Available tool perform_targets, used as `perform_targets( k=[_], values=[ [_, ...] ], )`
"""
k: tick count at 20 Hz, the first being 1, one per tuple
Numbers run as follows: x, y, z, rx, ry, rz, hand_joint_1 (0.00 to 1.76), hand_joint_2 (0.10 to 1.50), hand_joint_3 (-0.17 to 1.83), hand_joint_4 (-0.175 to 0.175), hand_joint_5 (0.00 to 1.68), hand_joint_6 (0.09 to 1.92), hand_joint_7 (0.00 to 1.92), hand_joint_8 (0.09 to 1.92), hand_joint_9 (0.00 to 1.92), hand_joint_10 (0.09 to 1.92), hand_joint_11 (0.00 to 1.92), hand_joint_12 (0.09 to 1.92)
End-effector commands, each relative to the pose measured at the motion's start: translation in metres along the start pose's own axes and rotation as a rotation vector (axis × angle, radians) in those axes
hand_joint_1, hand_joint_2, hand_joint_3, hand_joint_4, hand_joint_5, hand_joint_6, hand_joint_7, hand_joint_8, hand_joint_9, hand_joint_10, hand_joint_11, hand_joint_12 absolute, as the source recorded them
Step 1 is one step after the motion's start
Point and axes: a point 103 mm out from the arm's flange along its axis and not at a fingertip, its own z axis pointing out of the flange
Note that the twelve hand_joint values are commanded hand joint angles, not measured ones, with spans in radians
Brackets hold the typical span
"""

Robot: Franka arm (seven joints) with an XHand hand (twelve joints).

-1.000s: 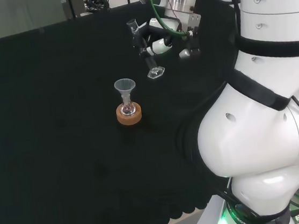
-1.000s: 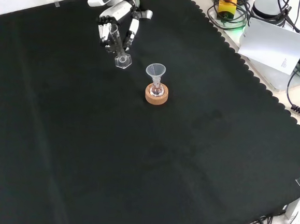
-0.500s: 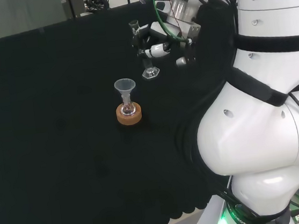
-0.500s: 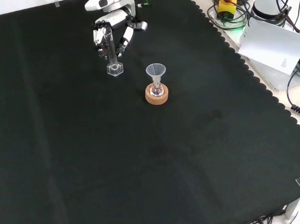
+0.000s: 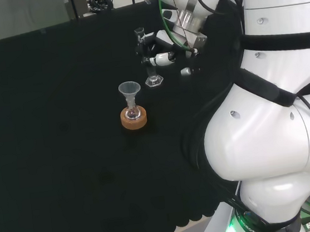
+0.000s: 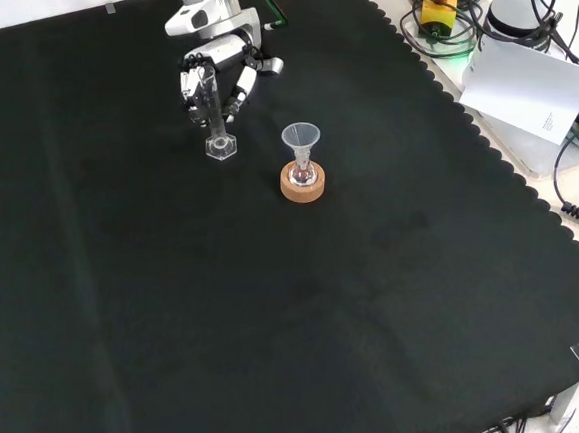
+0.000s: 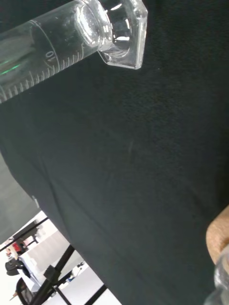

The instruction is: Put the graduated cylinder back on the table.

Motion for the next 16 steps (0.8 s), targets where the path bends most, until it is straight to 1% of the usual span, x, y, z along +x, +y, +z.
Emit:
perform_targets(
  k=[1, 10, 11, 12, 13, 14, 16],
  values=[
    [-0.005, 0.000, 0.010, -0.047, 0.004, 0.006, 1.24, 1.17, 0.00, -0.175, 0.86, 1.17, 0.89, 1.17, 1.38, 0.09, 1.11, 0.83],
    [-0.008, 0.000, 0.021, -0.063, 0.022, 0.016, 1.23, 1.18, 0.00, -0.175, 0.85, 1.19, 0.88, 1.19, 1.37, 0.09, 1.09, 0.84],
    [-0.008, 0.000, 0.022, -0.064, 0.023, 0.016, 1.22, 1.17, 0.00, -0.100, 0.86, 1.18, 0.89, 1.17, 1.37, 0.09, 1.09, 0.84],
    [-0.009, 0.000, 0.022, -0.064, 0.025, 0.018, 1.21, 1.17, 0.00, -0.038, 0.87, 1.18, 0.90, 1.15, 1.37, 0.09, 1.09, 0.84],
    [-0.010, 0.000, 0.023, -0.064, 0.026, 0.020, 1.20, 1.17, 0.00, -0.001, 0.87, 1.18, 0.90, 1.14, 1.37, 0.09, 1.09, 0.84],
    [-0.010, -0.001, 0.024, -0.063, 0.029, 0.022, 1.20, 1.17, 0.00, 0.019, 0.88, 1.18, 0.90, 1.13, 1.37, 0.09, 1.09, 0.84],
    [-0.011, -0.002, 0.026, -0.070, 0.030, 0.025, 1.19, 1.17, 0.00, 0.034, 0.88, 1.17, 0.90, 1.13, 1.36, 0.09, 1.09, 0.84]
  ],
)
